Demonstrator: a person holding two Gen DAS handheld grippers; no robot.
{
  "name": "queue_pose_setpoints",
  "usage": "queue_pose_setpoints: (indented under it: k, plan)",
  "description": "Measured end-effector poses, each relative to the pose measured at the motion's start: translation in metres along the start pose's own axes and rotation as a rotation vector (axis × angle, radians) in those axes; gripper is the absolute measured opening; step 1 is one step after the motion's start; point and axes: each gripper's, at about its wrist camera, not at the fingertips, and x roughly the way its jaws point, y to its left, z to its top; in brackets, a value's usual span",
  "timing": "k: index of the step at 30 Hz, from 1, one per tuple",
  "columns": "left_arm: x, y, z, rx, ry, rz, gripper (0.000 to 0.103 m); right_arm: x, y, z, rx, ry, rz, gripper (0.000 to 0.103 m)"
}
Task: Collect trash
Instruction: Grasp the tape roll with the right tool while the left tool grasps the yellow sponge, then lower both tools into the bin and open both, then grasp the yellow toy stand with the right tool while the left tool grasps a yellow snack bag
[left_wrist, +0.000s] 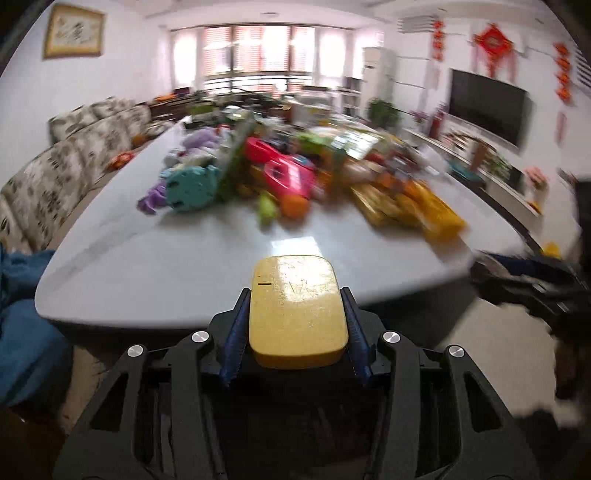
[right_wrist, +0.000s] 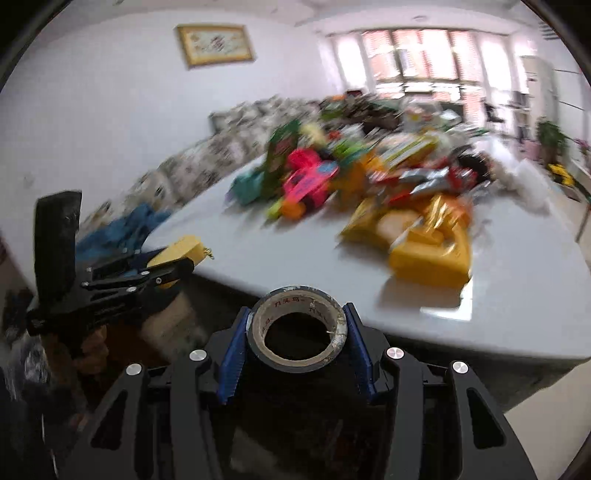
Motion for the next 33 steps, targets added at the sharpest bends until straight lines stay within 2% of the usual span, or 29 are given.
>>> queue_pose_setpoints:
  k: [3, 5, 6, 7, 8, 11, 14, 16, 18, 20, 24, 27, 29, 33]
  plan:
    - [0.0, -0.015, -0.034, 0.055, 0.072, -0.037, 0.047, 0.013, 0.004, -0.027, -0.019, 0.117, 0.028, 0.049]
    - [0.012, -0.016, -0.05, 0.064, 0.127, -0.021, 0.063, 0.035, 0.001, -0.045, -0.01, 0.214, 0.018, 0.05]
    - [0.023, -0.016, -0.06, 0.065, 0.161, -0.016, 0.087, 0.046, -0.002, -0.052, -0.011, 0.253, 0.011, 0.062]
    - [0.032, -0.015, -0.068, 0.061, 0.179, -0.005, 0.092, 0.054, -0.003, -0.058, -0.016, 0.277, -0.012, 0.07]
    - [0.04, -0.014, -0.074, 0.061, 0.197, 0.017, 0.092, 0.058, -0.003, -0.064, -0.034, 0.278, -0.05, 0.073]
    - [0.06, -0.011, -0.087, 0.061, 0.26, 0.043, 0.092, 0.043, 0.0, -0.056, -0.073, 0.217, -0.059, 0.075]
    - [0.057, -0.011, -0.081, 0.055, 0.235, 0.019, 0.092, 0.002, -0.005, -0.026, -0.087, 0.024, -0.118, 0.095]
    - [0.054, -0.013, -0.072, 0.065, 0.199, 0.014, 0.092, -0.018, -0.018, -0.001, -0.074, -0.096, -0.202, 0.098]
    - [0.053, -0.015, -0.064, 0.062, 0.177, 0.0, 0.092, -0.017, -0.042, 0.024, -0.047, -0.125, -0.295, 0.098]
    - [0.052, -0.016, -0.056, 0.048, 0.154, -0.017, 0.092, -0.001, -0.068, 0.043, -0.01, -0.114, -0.37, 0.098]
    - [0.049, -0.022, -0.047, 0.042, 0.114, -0.023, 0.092, 0.038, -0.094, 0.057, 0.043, -0.011, -0.354, 0.098]
    - [0.045, -0.022, -0.042, 0.032, 0.093, -0.027, 0.092, 0.05, -0.089, 0.058, 0.046, -0.016, -0.316, 0.098]
    - [0.045, -0.022, -0.038, 0.023, 0.089, -0.032, 0.092, 0.058, -0.088, 0.058, 0.027, 0.009, -0.321, 0.098]
    - [0.051, -0.019, -0.033, 0.003, 0.101, -0.046, 0.092, 0.069, -0.078, 0.055, 0.034, 0.029, -0.295, 0.098]
